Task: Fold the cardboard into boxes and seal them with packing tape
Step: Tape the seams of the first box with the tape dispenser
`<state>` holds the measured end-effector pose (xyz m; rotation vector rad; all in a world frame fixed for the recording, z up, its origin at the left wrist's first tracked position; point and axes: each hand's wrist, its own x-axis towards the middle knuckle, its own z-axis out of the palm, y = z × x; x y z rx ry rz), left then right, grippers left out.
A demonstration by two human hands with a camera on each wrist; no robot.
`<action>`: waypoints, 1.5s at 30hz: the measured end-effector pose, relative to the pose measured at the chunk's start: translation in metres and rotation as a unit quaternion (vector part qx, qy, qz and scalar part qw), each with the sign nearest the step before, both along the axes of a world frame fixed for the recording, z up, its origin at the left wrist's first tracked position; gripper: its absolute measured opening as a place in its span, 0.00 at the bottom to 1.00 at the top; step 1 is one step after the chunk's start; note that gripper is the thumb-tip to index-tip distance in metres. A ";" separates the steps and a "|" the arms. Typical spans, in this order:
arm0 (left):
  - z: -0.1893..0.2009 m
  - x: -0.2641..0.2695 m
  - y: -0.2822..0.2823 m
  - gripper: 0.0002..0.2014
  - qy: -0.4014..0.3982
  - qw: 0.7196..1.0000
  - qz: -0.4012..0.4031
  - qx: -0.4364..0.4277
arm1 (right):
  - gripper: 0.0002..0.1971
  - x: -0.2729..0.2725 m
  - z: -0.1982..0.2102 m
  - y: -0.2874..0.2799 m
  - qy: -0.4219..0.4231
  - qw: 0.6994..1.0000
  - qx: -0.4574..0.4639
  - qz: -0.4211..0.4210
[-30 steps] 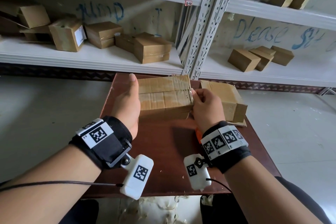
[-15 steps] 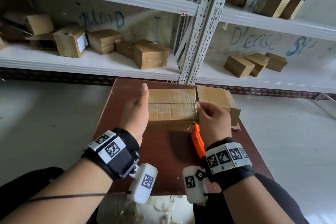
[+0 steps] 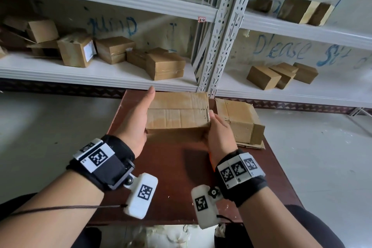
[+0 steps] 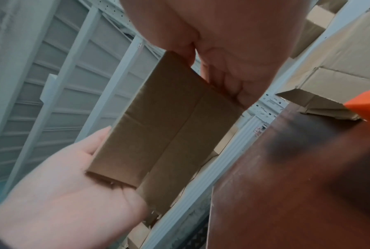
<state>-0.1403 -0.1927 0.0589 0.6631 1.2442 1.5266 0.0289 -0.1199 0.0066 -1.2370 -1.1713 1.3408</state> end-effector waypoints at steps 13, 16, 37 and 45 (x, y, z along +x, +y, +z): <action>-0.036 -0.007 0.020 0.44 0.141 0.978 0.117 -0.099 | 0.23 -0.008 0.009 0.001 0.018 1.000 0.001 0.021; -0.033 -0.003 0.022 0.45 0.122 0.987 0.084 -0.071 | 0.23 -0.011 0.009 -0.001 0.016 0.999 0.026 -0.016; -0.049 0.004 0.026 0.27 0.352 0.923 0.147 -0.048 | 0.13 -0.009 -0.011 0.015 -0.181 0.971 0.118 -0.099; -0.051 -0.010 0.024 0.28 0.428 0.889 0.154 0.052 | 0.23 -0.008 -0.005 0.010 -0.204 0.965 0.133 -0.097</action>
